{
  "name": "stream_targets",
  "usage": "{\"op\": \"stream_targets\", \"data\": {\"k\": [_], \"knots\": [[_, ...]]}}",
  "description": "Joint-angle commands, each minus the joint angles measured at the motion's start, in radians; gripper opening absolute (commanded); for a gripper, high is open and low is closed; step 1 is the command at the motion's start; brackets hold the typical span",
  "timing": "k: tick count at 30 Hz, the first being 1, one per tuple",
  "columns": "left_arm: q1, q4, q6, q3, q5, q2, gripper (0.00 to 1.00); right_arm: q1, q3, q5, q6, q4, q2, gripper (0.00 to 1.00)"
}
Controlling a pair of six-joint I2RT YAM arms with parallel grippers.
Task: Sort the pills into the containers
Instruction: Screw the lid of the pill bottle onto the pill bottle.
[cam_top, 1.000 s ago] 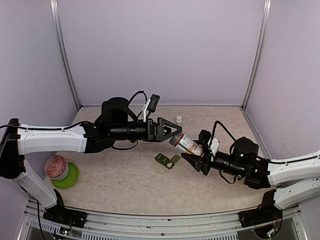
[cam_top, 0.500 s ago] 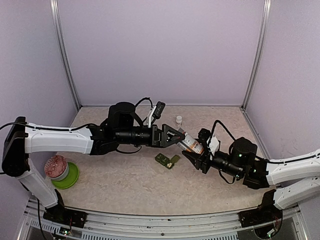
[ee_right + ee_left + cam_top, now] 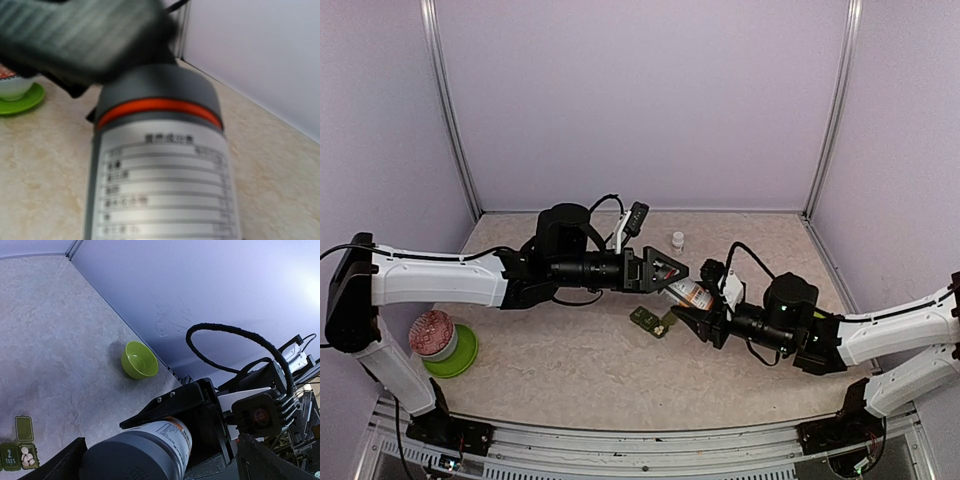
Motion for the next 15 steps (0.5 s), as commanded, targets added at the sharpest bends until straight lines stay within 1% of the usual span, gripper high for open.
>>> {"op": "stream_targets", "data": {"k": [1,9,15], "knots": [[-0.014,0.112,0.005,0.019,0.064,-0.002,0.99,0.008,0.034,-0.098,0.025,0.004,0.056,0.23],[-0.014,0.102,0.015,0.017,0.056,-0.021,0.99,0.012,0.054,-0.119,0.018,-0.001,0.079,0.23],[0.003,0.042,-0.007,0.014,0.019,-0.036,0.99,0.013,0.045,-0.096,-0.015,-0.029,0.011,0.23]]}}
